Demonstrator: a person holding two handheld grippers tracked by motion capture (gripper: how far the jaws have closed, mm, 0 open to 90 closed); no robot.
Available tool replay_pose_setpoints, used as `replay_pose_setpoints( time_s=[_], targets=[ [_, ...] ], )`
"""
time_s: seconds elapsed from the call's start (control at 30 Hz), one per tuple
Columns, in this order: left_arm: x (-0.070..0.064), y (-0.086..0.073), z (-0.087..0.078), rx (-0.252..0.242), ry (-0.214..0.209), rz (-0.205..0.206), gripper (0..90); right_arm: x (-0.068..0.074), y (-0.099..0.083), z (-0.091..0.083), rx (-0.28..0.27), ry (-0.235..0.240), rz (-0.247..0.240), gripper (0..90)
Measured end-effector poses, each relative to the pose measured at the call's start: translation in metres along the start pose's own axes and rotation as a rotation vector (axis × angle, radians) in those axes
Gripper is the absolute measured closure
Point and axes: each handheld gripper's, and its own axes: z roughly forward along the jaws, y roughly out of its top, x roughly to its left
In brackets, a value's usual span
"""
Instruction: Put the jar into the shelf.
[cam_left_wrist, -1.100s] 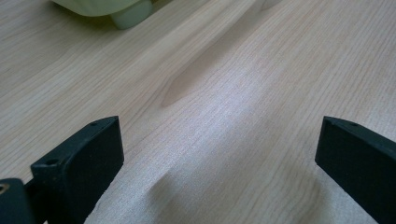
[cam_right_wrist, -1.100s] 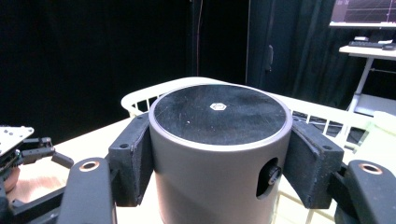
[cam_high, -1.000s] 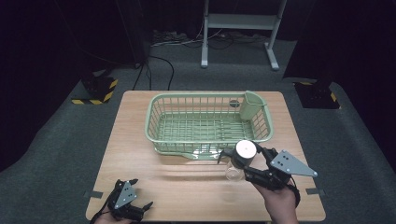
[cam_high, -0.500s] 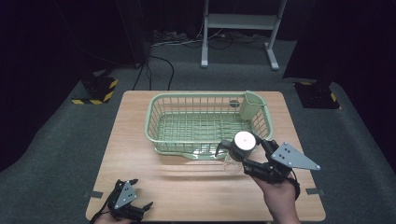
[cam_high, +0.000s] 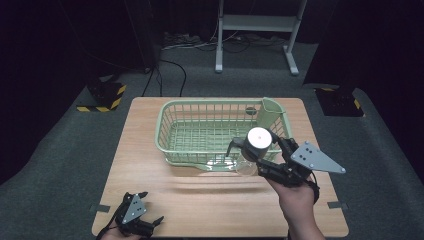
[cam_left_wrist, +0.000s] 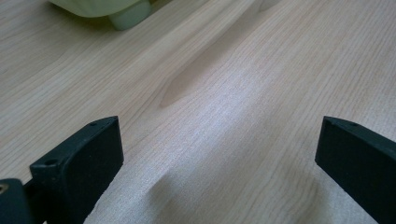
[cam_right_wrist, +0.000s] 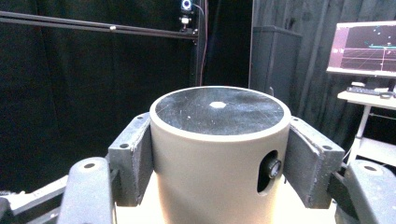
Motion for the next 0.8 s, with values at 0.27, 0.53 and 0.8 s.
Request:
replay_pose_setpoints(
  time_s=[0.27, 0.53, 0.8],
  targets=[
    [0.0, 0.0, 0.0, 0.006, -0.002, 0.005, 1.3, -0.001, 0.009, 0.012, -0.019, 0.01, 0.003, 32.9],
    [0.0, 0.0, 0.0, 0.006, -0.002, 0.002, 1.2, -0.003, 0.016, 0.028, -0.034, 0.006, -0.01, 32.9],
    [0.0, 0.0, 0.0, 0.007, -0.003, 0.005, 0.9, -0.004, 0.02, 0.046, -0.055, -0.004, -0.015, 32.9]
  ],
)
